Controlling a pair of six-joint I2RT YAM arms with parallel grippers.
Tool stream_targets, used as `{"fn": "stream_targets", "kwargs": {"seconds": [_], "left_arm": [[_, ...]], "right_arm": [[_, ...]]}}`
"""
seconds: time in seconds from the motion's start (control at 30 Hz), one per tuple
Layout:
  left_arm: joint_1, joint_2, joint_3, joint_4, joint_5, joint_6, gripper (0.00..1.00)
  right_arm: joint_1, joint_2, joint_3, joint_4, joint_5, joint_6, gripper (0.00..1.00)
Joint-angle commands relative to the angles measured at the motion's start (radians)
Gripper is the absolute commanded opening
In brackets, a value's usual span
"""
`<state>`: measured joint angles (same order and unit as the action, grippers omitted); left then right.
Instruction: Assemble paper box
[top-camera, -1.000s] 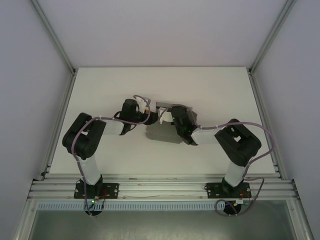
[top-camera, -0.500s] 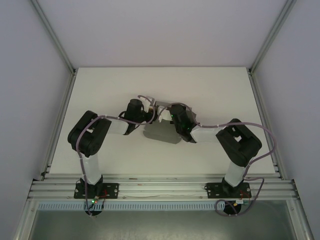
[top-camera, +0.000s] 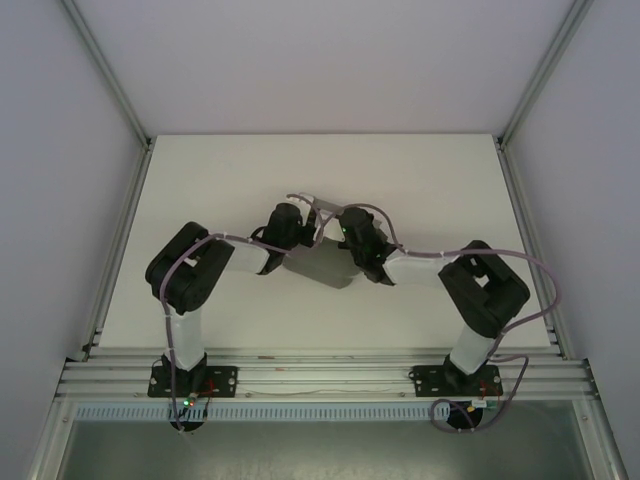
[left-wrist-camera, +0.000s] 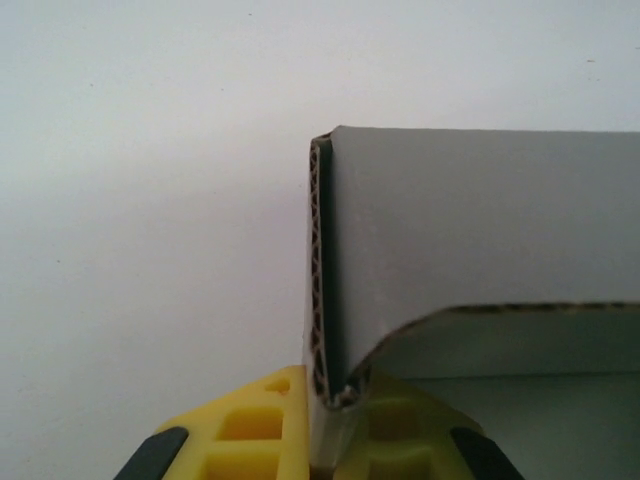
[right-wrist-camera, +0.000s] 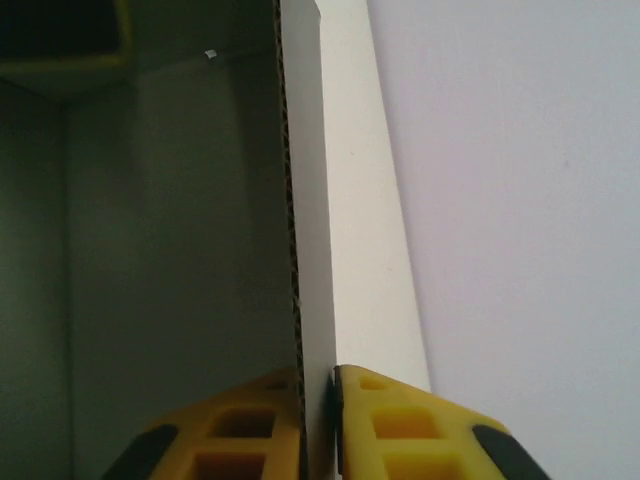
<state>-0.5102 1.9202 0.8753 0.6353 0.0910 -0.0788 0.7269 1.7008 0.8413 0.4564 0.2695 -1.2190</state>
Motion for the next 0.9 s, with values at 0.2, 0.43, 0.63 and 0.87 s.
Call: {"fn": "stream_targets", "kwargs": {"seconds": [0.2,0.43,0.63,0.87], "left_arm": [[-0.014,-0.001,-0.052,0.084,-0.021,0.033,0.04],[-0.025,-0.052,-0.113,0.122,0.070,0.069,0.04],[-0.041,-0.056,-0.163,0.168,0.107,0.078,0.04],[-0.054,-0.040,-0.178,0.193,0.119,0.064,0.04]], "right_arm": [[0.010,-0.266,-0.006,-0.337,-0.193,0.358,0.77],[-0.066,-0.438,-0.036,-0.389,-0.390,0.674,0.89],[-0.175,-0.338,0.127,-0.484,-0.466,0.943,0.95],[-0.178,-0.101,0.335,-0.635,-0.489,1.038,0.91]]}}
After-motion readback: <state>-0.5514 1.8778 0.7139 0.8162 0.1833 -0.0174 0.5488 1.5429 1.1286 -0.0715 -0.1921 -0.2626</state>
